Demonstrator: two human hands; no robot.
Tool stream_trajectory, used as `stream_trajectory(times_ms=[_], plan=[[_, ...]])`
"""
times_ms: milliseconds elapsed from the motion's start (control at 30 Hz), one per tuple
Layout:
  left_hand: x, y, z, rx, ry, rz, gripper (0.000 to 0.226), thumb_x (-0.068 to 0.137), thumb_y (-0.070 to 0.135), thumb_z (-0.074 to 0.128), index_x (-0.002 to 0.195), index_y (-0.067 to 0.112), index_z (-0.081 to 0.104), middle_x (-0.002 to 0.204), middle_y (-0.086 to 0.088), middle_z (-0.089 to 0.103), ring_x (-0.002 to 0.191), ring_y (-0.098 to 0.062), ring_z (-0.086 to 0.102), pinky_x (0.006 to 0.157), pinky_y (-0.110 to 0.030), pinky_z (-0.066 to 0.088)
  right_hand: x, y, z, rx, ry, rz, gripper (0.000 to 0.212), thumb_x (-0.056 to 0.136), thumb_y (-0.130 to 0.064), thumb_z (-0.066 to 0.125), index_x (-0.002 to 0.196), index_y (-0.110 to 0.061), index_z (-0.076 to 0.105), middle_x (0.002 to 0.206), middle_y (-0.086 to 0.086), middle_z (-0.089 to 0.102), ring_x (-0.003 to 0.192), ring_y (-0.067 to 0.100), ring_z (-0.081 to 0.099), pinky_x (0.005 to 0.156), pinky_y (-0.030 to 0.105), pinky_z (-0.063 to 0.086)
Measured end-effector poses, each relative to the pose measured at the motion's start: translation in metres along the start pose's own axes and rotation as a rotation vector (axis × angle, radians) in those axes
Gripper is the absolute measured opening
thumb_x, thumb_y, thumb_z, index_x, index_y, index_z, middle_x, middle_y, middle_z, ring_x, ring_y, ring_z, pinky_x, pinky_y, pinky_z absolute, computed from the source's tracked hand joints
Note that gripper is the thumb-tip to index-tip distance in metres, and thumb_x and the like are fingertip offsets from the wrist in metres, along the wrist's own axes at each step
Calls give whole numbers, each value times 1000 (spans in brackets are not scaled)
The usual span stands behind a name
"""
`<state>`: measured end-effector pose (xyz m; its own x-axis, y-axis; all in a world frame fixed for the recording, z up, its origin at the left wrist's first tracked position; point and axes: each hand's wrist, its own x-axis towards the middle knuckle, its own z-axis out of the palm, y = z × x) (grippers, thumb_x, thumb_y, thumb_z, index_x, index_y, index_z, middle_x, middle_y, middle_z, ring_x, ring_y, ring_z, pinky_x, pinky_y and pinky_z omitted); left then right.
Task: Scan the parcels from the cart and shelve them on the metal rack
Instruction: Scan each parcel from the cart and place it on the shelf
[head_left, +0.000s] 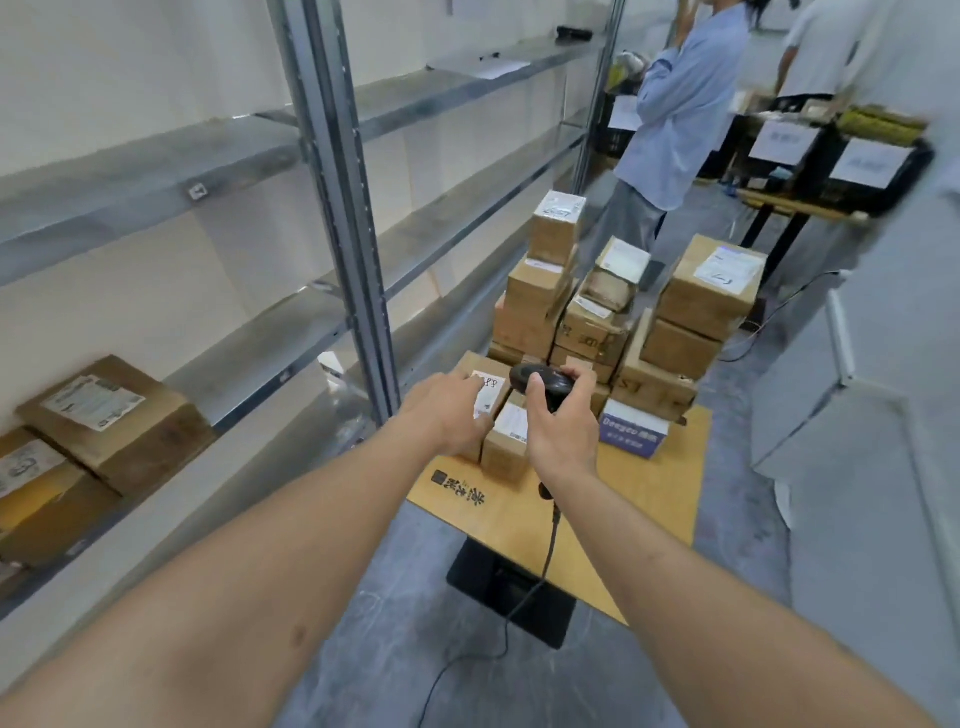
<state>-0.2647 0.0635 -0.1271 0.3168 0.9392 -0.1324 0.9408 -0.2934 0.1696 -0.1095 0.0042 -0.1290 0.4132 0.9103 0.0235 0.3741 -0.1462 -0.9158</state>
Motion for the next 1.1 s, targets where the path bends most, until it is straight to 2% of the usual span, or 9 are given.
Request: stream_trajectory(times_ms=[100,233,400,533,667,800,900,1033,1100], plan=[[15,23,19,-44,-35,-28,52,97,50,56,137,17,57,136,-2,58,127,-31,56,100,-49,51,19,24,-15,-2,2,42,34,105,-49,53,131,-31,41,115,-1,68,100,25,64,89,41,51],[38,42,49,-20,-113,-26,49,96,48,55,135,17,57,136,-5,58,123,-31,57,97,-48,50,39,56,-21,-17,23,103,29,104,-47,55,125,-32,42,112,-2,68,98,24,65,87,42,52],[73,43,86,-24,-185,-2,60,96,49,57,147,17,51,144,-5,52,131,-30,52,104,-50,49,61,88,-15,-29,60,192,29,104,-47,54,127,-34,41,108,-4,68,97,22,65,87,42,53],[102,39,113,-32,-211,42,58,102,44,55,153,18,46,162,-6,39,141,-32,46,110,-50,46,74,111,-3,-29,106,265,28,105,-47,54,126,-34,41,100,-12,66,93,20,66,83,38,52],[127,38,141,-31,-246,74,59,100,40,57,154,17,45,164,-7,36,142,-32,44,110,-49,45,83,132,11,-46,112,316,29,104,-47,55,127,-32,43,99,-12,67,90,16,66,80,36,53],[145,39,164,-36,-280,74,61,97,39,64,152,20,45,166,-6,30,142,-34,42,111,-47,44,89,150,19,-53,131,363,34,104,-48,55,131,-30,44,106,-9,67,94,17,67,84,38,54],[150,39,177,36,-261,95,66,95,43,70,152,24,44,163,-5,32,140,-35,39,112,-49,42,90,160,19,-60,141,384,34,105,-47,55,132,-30,44,109,-7,68,98,18,66,86,38,53],[154,36,187,15,-159,39,71,93,40,75,153,25,40,169,-9,20,142,-39,35,113,-47,39,91,166,16,-66,147,399,36,105,-47,55,135,-30,42,112,-5,67,99,18,66,85,35,52],[156,34,191,-3,-157,7,75,93,41,75,155,25,37,169,-11,18,144,-42,30,115,-47,36,92,169,15,-63,148,401,36,105,-47,55,135,-31,42,113,-5,67,100,18,66,87,37,53]])
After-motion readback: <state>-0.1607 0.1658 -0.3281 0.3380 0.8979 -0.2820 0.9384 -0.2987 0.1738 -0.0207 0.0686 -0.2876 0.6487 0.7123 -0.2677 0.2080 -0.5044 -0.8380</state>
